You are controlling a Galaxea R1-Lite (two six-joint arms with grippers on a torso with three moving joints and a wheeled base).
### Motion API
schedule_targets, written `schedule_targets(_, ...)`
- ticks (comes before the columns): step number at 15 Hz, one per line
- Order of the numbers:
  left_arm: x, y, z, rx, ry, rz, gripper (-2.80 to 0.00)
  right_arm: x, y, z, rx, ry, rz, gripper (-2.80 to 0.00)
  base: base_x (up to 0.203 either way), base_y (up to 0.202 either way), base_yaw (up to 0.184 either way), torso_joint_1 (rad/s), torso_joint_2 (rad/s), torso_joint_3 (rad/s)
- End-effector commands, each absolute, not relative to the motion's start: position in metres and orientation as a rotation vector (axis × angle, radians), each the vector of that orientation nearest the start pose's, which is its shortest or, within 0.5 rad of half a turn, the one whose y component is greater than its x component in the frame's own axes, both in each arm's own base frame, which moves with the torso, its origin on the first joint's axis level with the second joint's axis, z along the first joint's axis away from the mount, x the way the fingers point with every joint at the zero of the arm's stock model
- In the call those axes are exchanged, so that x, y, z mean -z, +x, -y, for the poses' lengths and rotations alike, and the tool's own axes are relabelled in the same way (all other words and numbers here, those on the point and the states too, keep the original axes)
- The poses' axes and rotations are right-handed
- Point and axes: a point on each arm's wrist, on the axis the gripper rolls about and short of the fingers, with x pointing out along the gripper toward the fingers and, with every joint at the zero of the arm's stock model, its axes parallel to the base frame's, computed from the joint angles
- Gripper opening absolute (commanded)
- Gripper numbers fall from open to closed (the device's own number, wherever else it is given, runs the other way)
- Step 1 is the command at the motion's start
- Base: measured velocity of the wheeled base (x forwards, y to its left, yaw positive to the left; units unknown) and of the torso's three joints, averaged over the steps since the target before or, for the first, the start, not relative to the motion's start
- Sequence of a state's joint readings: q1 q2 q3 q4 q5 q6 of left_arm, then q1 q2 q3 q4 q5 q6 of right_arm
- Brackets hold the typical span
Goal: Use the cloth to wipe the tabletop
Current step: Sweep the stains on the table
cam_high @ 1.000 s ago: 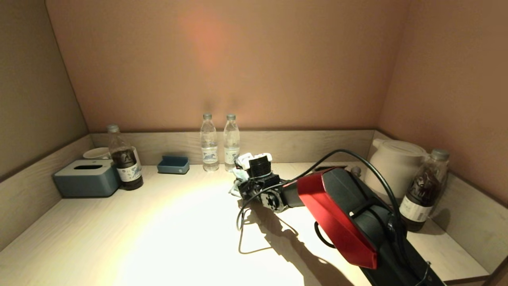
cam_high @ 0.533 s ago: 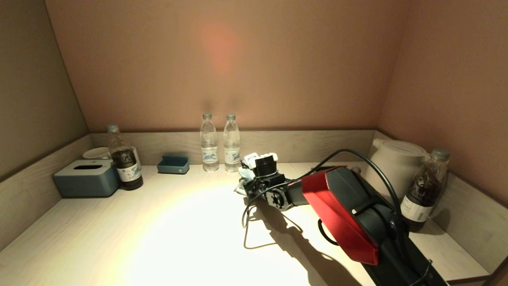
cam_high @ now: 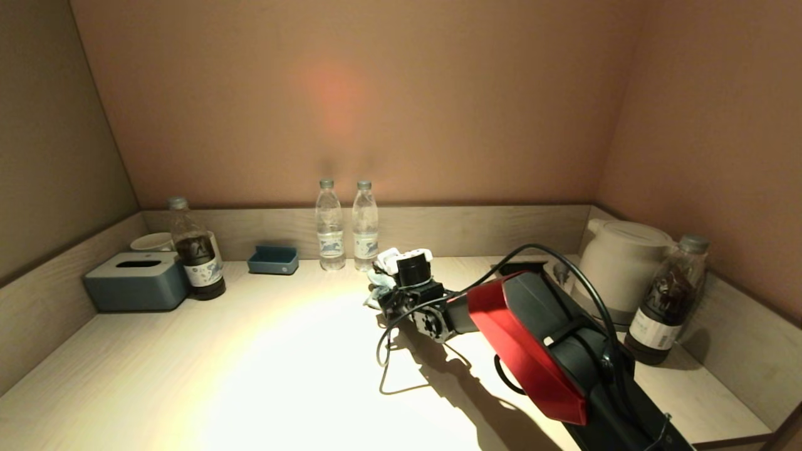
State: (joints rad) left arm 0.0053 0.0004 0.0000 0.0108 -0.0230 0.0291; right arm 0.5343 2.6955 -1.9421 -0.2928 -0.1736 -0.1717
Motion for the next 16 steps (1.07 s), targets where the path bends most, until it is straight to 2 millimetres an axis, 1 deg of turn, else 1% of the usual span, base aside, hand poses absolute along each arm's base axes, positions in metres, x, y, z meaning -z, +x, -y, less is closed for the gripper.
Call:
schedule_targets(1, -0.074, -0.023, 0.001, 0.017, 0.029, -0.01, -2.8, -0.015, 0.466, -0.276, -0.417, -0.33, -0.411, -2.8, 0.0, 0.0, 0.0, 0.0, 0.0, 0.0)
schedule_targets(2, -0.074, -0.023, 0.001, 0.017, 0.029, -0.01, -2.8, -0.013, 0.46, -0.286, -0.438, -0.338, -0.411, -2.8, 0.0, 0.0, 0.0, 0.0, 0.0, 0.0)
schedule_targets(4, -0.074, -0.023, 0.001, 0.017, 0.029, -0.01, -2.8, -0.012, 0.456, -0.292, -0.458, -0.362, -0.406, -2.8, 0.0, 0.0, 0.0, 0.0, 0.0, 0.0)
schedule_targets(6, -0.074, -0.023, 0.001, 0.017, 0.029, -0.01, -2.8, -0.012, 0.456, -0.292, -0.458, -0.362, -0.406, -2.8, 0.0, 0.0, 0.0, 0.0, 0.0, 0.0)
schedule_targets(7, -0.074, -0.023, 0.001, 0.017, 0.029, -0.01, -2.8, -0.012, 0.451, -0.3, -0.477, -0.37, -0.401, -2.8, 0.0, 0.0, 0.0, 0.0, 0.0, 0.0)
schedule_targets(8, -0.074, -0.023, 0.001, 0.017, 0.029, -0.01, -2.8, -0.014, 0.44, -0.316, -0.511, -0.378, -0.388, -2.8, 0.0, 0.0, 0.0, 0.0, 0.0, 0.0)
schedule_targets(9, -0.074, -0.023, 0.001, 0.019, 0.029, -0.01, -2.8, -0.017, 0.436, -0.322, -0.523, -0.379, -0.375, -2.8, 0.0, 0.0, 0.0, 0.0, 0.0, 0.0)
schedule_targets(11, -0.074, -0.023, 0.001, 0.019, 0.029, -0.01, -2.8, -0.017, 0.436, -0.322, -0.523, -0.379, -0.375, -2.8, 0.0, 0.0, 0.0, 0.0, 0.0, 0.0)
schedule_targets(12, -0.074, -0.023, 0.001, 0.017, 0.029, -0.01, -2.8, -0.019, 0.433, -0.326, -0.532, -0.383, -0.362, -2.8, 0.0, 0.0, 0.0, 0.0, 0.0, 0.0)
schedule_targets(13, -0.074, -0.023, 0.001, 0.017, 0.029, -0.01, -2.8, -0.026, 0.424, -0.339, -0.56, -0.387, -0.333, -2.8, 0.0, 0.0, 0.0, 0.0, 0.0, 0.0)
schedule_targets(16, -0.074, -0.023, 0.001, 0.017, 0.029, -0.01, -2.8, -0.03, 0.418, -0.343, -0.57, -0.388, -0.326, -2.8, 0.0, 0.0, 0.0, 0.0, 0.0, 0.0)
